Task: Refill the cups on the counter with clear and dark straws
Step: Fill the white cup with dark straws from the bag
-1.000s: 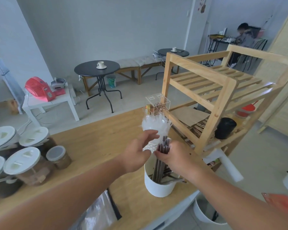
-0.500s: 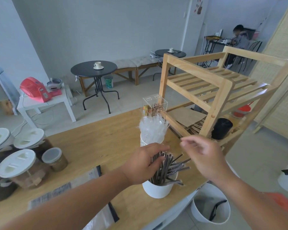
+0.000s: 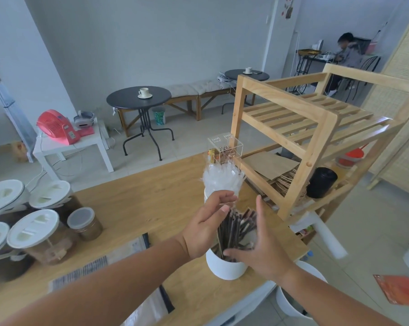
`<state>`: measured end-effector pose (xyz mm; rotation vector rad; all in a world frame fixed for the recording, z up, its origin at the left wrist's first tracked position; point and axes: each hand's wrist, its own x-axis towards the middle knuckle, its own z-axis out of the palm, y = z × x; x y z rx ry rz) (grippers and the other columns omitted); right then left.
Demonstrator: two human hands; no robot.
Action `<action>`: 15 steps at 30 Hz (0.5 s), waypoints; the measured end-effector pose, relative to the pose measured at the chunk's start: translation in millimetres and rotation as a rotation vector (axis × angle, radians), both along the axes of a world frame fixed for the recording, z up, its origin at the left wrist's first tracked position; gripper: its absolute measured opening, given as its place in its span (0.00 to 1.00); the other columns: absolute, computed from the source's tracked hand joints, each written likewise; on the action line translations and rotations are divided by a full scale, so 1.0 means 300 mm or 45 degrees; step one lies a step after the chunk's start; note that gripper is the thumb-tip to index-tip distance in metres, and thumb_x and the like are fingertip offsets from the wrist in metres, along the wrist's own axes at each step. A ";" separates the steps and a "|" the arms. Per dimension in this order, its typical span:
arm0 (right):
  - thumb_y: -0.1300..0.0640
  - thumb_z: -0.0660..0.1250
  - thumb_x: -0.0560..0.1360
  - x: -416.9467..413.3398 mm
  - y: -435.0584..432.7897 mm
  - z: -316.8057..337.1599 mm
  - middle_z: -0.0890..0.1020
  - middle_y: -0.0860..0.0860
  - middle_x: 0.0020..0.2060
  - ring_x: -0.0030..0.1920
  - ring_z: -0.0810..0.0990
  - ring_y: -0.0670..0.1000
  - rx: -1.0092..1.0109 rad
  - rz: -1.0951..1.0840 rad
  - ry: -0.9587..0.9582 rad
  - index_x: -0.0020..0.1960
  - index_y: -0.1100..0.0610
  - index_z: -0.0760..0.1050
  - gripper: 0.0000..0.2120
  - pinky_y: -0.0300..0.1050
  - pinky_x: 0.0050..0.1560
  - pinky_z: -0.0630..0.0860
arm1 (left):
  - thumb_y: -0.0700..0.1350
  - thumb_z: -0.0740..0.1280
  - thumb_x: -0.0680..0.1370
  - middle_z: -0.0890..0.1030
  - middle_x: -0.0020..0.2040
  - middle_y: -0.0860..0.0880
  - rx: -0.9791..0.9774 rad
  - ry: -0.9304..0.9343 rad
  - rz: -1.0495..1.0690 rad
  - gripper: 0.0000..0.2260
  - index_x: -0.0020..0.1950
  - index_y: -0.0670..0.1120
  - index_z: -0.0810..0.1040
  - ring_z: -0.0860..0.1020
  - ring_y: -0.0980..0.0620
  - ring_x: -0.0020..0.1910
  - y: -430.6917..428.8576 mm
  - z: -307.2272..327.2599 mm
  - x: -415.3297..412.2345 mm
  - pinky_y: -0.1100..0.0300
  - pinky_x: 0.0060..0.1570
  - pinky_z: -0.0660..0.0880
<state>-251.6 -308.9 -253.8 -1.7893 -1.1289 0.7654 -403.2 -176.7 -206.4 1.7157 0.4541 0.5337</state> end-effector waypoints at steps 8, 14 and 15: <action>0.51 0.84 0.71 -0.068 0.158 0.033 0.58 0.14 0.69 0.80 0.62 0.39 0.044 0.059 -0.076 0.77 0.23 0.30 0.66 0.49 0.77 0.70 | 0.57 0.54 0.82 0.73 0.73 0.55 -0.138 0.025 0.046 0.23 0.76 0.54 0.68 0.68 0.59 0.75 -0.006 0.011 -0.009 0.48 0.78 0.63; 0.56 0.78 0.77 -0.034 0.214 0.029 0.68 0.36 0.76 0.64 0.72 0.26 0.026 -0.019 -0.208 0.74 0.19 0.29 0.62 0.23 0.48 0.74 | 0.67 0.56 0.78 0.71 0.75 0.54 -0.240 -0.011 0.026 0.28 0.76 0.58 0.67 0.67 0.53 0.77 0.009 0.011 -0.008 0.43 0.78 0.62; 0.54 0.79 0.76 -0.031 0.209 0.027 0.68 0.33 0.74 0.59 0.71 0.21 0.013 -0.008 -0.217 0.75 0.21 0.29 0.63 0.24 0.46 0.74 | 0.66 0.55 0.79 0.72 0.74 0.55 -0.216 0.002 0.043 0.27 0.76 0.58 0.67 0.67 0.55 0.77 0.011 0.005 -0.007 0.44 0.78 0.62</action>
